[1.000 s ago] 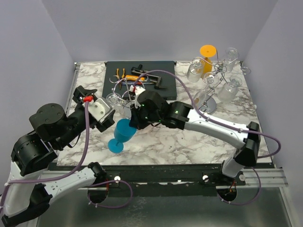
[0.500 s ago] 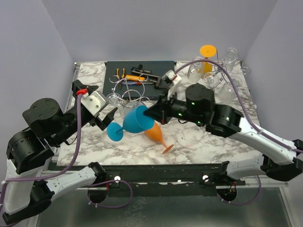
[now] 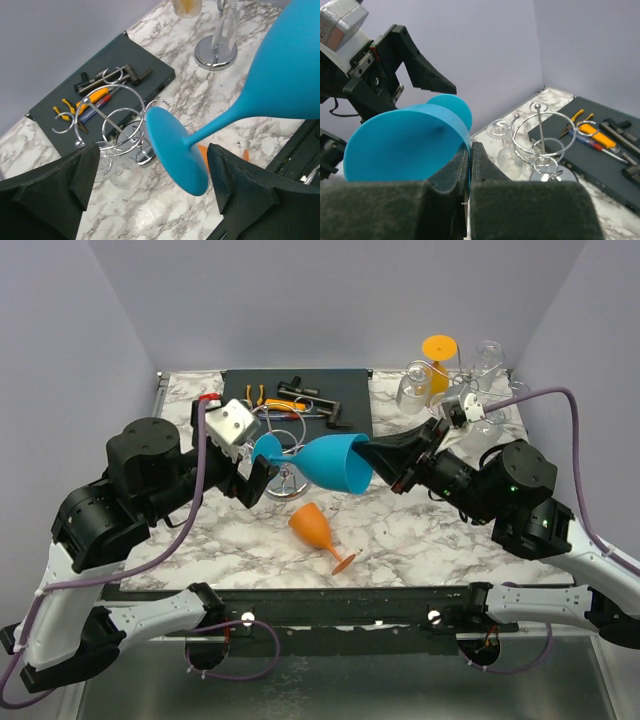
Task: Place the wine glass upside down on the wine glass rack
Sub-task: Turn the wine glass upside down at the wine rack.
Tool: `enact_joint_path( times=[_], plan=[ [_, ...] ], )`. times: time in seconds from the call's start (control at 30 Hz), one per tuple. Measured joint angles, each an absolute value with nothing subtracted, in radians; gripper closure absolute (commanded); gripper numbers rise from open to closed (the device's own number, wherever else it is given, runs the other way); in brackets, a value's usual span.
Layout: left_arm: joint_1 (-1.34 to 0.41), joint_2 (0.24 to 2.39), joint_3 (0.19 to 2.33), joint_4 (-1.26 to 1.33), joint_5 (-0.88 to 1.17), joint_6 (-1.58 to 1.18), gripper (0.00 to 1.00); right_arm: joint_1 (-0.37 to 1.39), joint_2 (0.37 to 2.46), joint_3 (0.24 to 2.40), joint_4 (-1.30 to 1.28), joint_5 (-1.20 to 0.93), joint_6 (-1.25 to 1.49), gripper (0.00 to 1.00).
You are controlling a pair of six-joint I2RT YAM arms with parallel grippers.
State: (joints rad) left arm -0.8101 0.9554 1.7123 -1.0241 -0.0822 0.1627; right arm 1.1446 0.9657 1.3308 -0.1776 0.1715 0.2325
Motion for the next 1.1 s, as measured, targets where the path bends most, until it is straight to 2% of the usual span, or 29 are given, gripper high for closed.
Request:
enact_joint_path(
  times=[0.07,0.13,0.23,0.33,0.43,0.5,0.53,0.6,0.67,0.73,1.1],
  plan=[
    [-0.806,0.977,1.728,-1.026,-0.062,0.136,0.27,1.145,0.966,1.323,-0.138,0.176,0.205,0.99],
    [-0.806,0.994,1.730,-1.022,-0.052,0.126,0.50,1.145,0.966,1.311,-0.103,0.179,0.183,1.00],
    [-0.805,1.006,1.731,-1.017,-0.044,0.120,0.72,1.145,0.966,1.290,-0.057,0.179,0.157,1.00],
    [-0.805,1.008,1.738,-1.002,-0.036,0.112,1.00,1.144,0.963,1.259,-0.013,0.178,0.136,0.99],
    [-0.792,1.003,1.758,-0.963,-0.044,0.112,1.00,1.144,0.955,1.232,-0.001,0.175,0.114,0.85],
    [-0.791,1.001,1.775,-0.942,-0.051,0.128,1.00,1.145,0.955,1.225,0.004,0.166,0.105,0.67],
    [-0.791,0.997,1.782,-0.937,-0.054,0.149,1.00,1.145,0.956,1.225,0.007,0.163,0.105,0.53],
    [-0.791,0.993,1.789,-0.928,-0.054,0.183,1.00,1.148,0.957,1.225,0.007,0.159,0.106,0.35],
    [-0.792,0.986,1.785,-0.905,-0.054,0.254,1.00,1.148,0.958,1.225,0.004,0.159,0.104,0.23],
    [-0.793,0.967,1.752,-0.855,-0.067,0.378,1.00,1.148,0.963,1.225,-0.010,0.167,0.104,0.18],
    [-0.794,0.903,1.544,-0.609,-0.221,1.120,1.00,1.148,0.976,1.221,-0.159,0.303,0.125,0.07]
  ],
)
